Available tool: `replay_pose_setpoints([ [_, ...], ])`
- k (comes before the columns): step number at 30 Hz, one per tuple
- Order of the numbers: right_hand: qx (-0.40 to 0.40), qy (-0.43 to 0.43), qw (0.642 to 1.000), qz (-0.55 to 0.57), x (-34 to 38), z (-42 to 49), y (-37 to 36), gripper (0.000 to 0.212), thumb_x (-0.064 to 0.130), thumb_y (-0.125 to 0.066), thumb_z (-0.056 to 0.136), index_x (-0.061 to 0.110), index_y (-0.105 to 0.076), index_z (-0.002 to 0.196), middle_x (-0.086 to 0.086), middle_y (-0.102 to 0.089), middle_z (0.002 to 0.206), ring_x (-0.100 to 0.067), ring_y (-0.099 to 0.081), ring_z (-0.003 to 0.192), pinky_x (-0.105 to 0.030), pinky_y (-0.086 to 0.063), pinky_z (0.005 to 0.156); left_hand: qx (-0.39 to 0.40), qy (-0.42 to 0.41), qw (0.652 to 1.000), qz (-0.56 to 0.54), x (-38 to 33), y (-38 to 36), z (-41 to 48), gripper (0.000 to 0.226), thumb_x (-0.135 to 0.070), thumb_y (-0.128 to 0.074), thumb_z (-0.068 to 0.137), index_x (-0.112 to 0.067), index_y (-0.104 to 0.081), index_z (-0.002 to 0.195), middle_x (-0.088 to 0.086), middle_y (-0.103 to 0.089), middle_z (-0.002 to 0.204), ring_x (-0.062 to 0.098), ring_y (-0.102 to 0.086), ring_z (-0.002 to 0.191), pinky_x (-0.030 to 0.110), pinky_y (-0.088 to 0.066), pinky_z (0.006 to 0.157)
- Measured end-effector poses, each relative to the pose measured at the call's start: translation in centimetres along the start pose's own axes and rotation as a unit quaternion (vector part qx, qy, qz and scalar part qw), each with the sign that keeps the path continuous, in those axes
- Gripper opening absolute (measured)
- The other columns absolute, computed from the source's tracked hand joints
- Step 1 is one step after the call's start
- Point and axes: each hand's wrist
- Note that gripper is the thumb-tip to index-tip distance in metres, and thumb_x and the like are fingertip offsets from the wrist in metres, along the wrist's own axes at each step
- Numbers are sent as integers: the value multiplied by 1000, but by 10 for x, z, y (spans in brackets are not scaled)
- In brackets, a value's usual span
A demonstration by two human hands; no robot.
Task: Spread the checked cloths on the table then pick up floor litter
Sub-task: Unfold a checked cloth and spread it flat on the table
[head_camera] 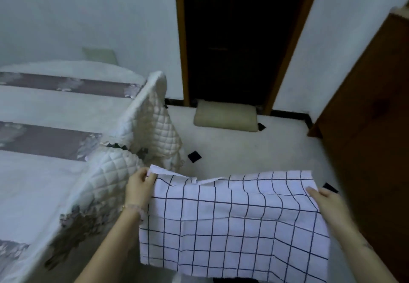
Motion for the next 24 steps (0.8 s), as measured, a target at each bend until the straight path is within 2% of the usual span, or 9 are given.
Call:
replay_pose_setpoints([
  [3, 55, 67, 996, -13, 87, 88, -20, 33, 27, -58, 91, -2, -62, 105, -19, -66, 101, -30, -61, 87, -34, -48, 79, -72, -22, 997, -25, -47, 2, 31, 32, -19, -53, 90, -12, -43, 61, 5, -42, 59, 17, -37, 61, 28, -26, 57],
  [5, 98, 121, 988, -9, 144, 130, -44, 23, 23, -57, 91, 2, -65, 97, -10, -67, 82, -19, -59, 71, -26, -44, 62, -137, -44, 989, -17, -76, 13, 48, 39, -9, -50, 93, -16, -37, 57, 1, -33, 56, 12, -28, 55, 29, -20, 54],
  [9, 179, 209, 961, 5, 236, 185, -111, 20, 21, -59, 91, 6, -66, 81, -6, -62, 75, -22, -56, 72, -33, -44, 73, -258, -43, 964, -47, -97, 46, 93, 26, -13, -54, 91, 0, -53, 69, 5, -48, 68, 14, -39, 65, 29, -30, 59],
  [13, 232, 257, 938, 15, 299, 214, -192, 33, 13, -55, 93, 6, -51, 60, -4, -45, 59, -13, -39, 54, -22, -32, 52, -343, -24, 936, -76, -98, 78, 139, 30, -22, -57, 92, 6, -64, 84, 7, -56, 73, 14, -46, 69, 27, -37, 60],
  [15, 260, 274, 925, 24, 325, 229, -240, 28, 16, -57, 91, 13, -56, 64, -9, -56, 64, -20, -52, 61, -26, -44, 63, -374, -12, 923, -88, -91, 95, 164, 30, -23, -57, 92, 5, -65, 86, 9, -58, 77, 15, -47, 72, 27, -38, 61],
  [18, 294, 287, 911, 30, 363, 248, -315, 21, 22, -59, 90, 2, -65, 85, -25, -67, 90, -26, -60, 78, -42, -52, 78, -421, 9, 901, -106, -75, 125, 199, 27, -25, -58, 92, -1, -65, 84, 11, -59, 78, 16, -49, 72, 31, -41, 67],
  [20, 323, 288, 901, 28, 395, 255, -365, 30, 24, -59, 89, -6, -61, 91, -29, -64, 92, -24, -58, 76, -40, -51, 76, -445, 30, 888, -112, -64, 144, 221, 26, -26, -58, 91, -5, -61, 75, 10, -56, 71, 16, -47, 67, 30, -39, 64],
  [22, 353, 292, 889, 15, 426, 263, -415, 34, 22, -59, 89, -11, -58, 85, -31, -60, 76, -19, -56, 70, -34, -47, 68, -467, 51, 876, -113, -54, 161, 244, 30, -25, -57, 92, -7, -53, 68, 8, -45, 63, 17, -38, 60, 29, -30, 55],
  [24, 374, 306, 875, -8, 452, 267, -463, 30, 17, -58, 90, -4, -55, 69, -14, -52, 61, -7, -51, 55, -22, -42, 57, -483, 81, 865, -110, -45, 175, 265, 34, -23, -57, 92, -8, -47, 63, 8, -40, 60, 19, -34, 61, 30, -26, 53],
])
Point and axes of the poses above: each hand's wrist, its own z-axis towards the middle knuckle, its own y-axis out of the back of the hand, x = y × z
